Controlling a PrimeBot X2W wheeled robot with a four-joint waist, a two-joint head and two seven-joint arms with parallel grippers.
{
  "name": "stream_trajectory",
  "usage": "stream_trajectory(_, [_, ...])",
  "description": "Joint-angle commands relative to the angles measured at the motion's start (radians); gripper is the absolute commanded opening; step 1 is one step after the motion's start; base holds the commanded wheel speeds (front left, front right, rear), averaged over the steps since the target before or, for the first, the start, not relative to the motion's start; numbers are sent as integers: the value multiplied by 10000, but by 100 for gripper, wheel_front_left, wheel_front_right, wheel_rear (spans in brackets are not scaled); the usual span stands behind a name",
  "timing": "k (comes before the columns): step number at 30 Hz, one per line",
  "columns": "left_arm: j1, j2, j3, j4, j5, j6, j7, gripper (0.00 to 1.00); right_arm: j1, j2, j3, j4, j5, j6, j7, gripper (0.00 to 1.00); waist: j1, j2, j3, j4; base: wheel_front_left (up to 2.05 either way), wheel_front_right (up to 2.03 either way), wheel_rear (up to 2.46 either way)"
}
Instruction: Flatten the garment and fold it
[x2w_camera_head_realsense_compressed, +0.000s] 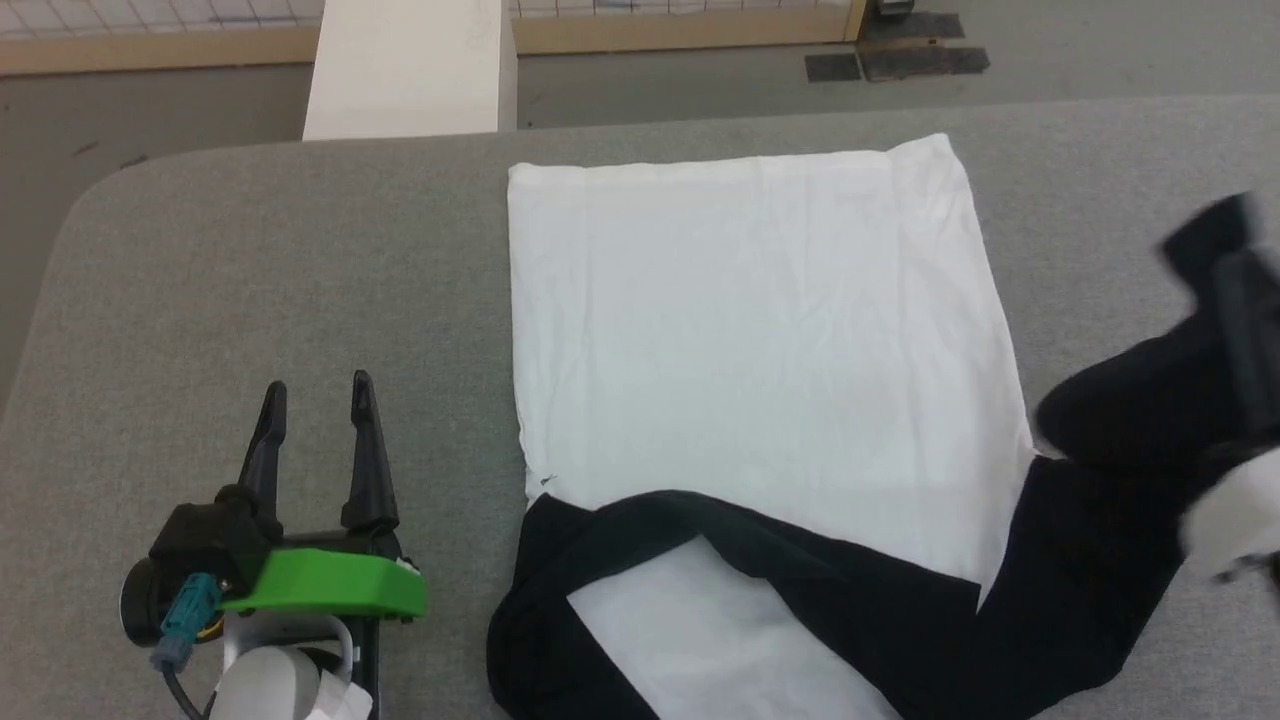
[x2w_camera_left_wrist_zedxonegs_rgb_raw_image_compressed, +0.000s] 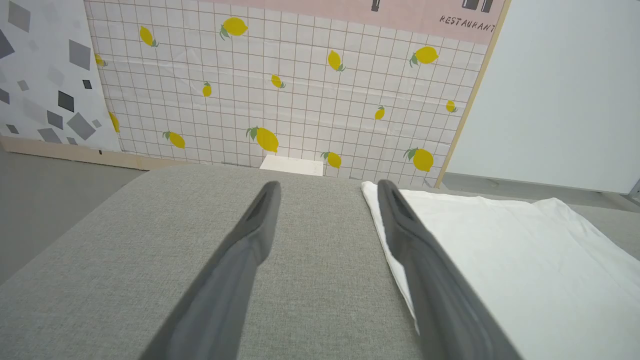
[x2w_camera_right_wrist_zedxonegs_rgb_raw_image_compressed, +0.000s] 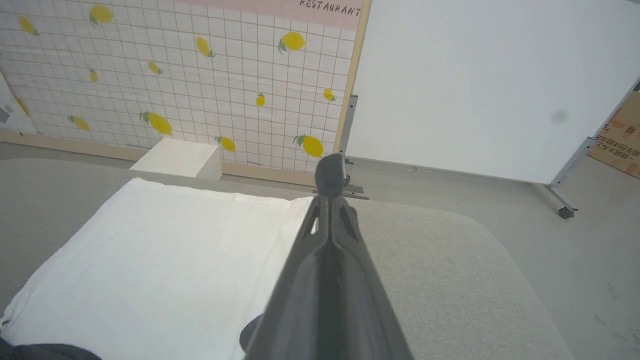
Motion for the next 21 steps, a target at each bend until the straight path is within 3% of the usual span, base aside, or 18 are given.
stream_trajectory(1, [119, -50, 13, 34, 44, -74, -45, 100, 212, 89, 593, -168, -82, -15, 128, 0, 1, 0, -74, -39, 0, 0, 0])
stream_trajectory(8, [36, -81, -9, 90, 45, -178, -45, 100, 266, 335, 3615, 946, 36, -15, 53, 0, 1, 0, 29, 56, 0, 0, 0])
stream_trajectory(14, [-59, -100, -6, 167, 29, -228, -45, 100, -336, 716, 5815, 3346, 221, -15, -631, 0, 1, 0, 109, 150, 0, 0, 0])
stream_trajectory(21, [-198, -114, -108, 219, 22, -276, -45, 100, -1353, 951, 7364, 6311, 192, -15, -1170, 0, 1, 0, 205, 375, 0, 0, 0])
